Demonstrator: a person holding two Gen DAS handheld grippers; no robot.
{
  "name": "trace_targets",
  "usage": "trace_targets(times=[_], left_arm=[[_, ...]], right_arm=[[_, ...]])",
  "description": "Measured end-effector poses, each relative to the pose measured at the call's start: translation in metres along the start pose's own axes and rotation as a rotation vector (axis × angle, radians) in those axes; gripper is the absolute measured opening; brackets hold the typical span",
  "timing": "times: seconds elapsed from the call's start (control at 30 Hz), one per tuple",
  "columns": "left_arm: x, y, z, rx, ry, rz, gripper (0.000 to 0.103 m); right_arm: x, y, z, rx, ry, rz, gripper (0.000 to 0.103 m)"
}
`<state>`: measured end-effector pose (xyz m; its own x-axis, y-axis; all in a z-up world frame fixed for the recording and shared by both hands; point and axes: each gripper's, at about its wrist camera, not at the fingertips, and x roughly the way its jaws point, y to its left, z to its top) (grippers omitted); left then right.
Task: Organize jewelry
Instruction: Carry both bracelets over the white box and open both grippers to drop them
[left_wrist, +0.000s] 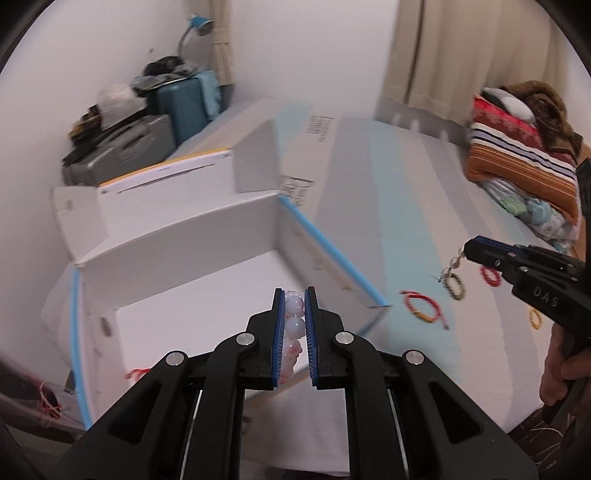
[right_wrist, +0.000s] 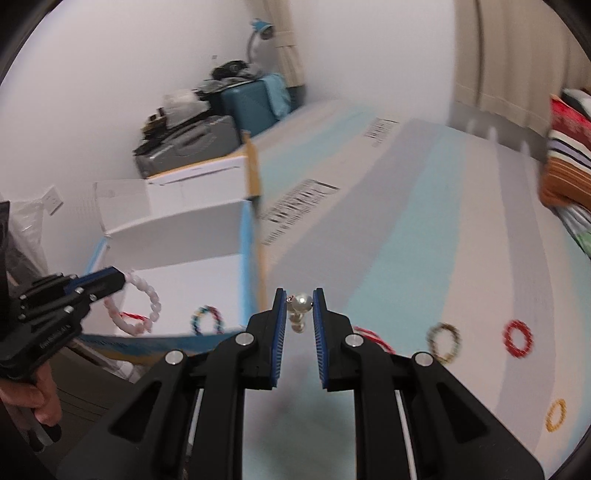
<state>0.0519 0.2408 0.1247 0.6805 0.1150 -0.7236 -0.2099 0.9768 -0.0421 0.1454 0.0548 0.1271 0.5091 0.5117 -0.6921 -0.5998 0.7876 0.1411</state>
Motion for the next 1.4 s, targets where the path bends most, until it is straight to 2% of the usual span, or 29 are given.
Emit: trace_targets(times=[0.27, 0.4, 0.67, 1.2, 1.27, 1.3, 1.33, 1.37, 1.4], left_arm=[[0.003, 0.062, -0.012, -0.078, 0.018, 0.066, 0.010], [0.008, 0.087, -0.021, -0.114, 0.038, 0.090, 0.010], [0.024, 0.116, -0.036, -0.155, 0.083, 0.139, 0.010], [0.053, 0.127, -0.049, -0.180, 0.155, 0.148, 0.011], [0.052, 0.128, -0.050, -0.188, 0.149, 0.159, 0.014], [0.052, 0.128, -0.050, -0.189, 0.151, 0.162, 0.019], [0.052, 0.128, -0.049, -0.191, 0.151, 0.155, 0.024], [0.051, 0.128, -0.049, -0.190, 0.147, 0.145, 0.029], [0.051, 0.127, -0.049, -0.187, 0.144, 0.150, 0.043]], right_arm=[[0.041, 0.075, 0.016, -0.080, 0.035, 0.073, 0.014], [0.070, 0.096, 0.017, -0.096, 0.077, 0.086, 0.014], [0.108, 0.103, 0.005, -0.094, 0.152, 0.066, 0.014], [0.142, 0.107, -0.008, -0.092, 0.249, 0.044, 0.014], [0.142, 0.109, -0.009, -0.096, 0.248, 0.037, 0.014], [0.142, 0.110, -0.009, -0.095, 0.245, 0.033, 0.015], [0.142, 0.111, -0.009, -0.090, 0.249, 0.043, 0.017], [0.142, 0.110, -0.008, -0.078, 0.251, 0.062, 0.024], [0.141, 0.111, -0.008, -0.072, 0.250, 0.070, 0.030]])
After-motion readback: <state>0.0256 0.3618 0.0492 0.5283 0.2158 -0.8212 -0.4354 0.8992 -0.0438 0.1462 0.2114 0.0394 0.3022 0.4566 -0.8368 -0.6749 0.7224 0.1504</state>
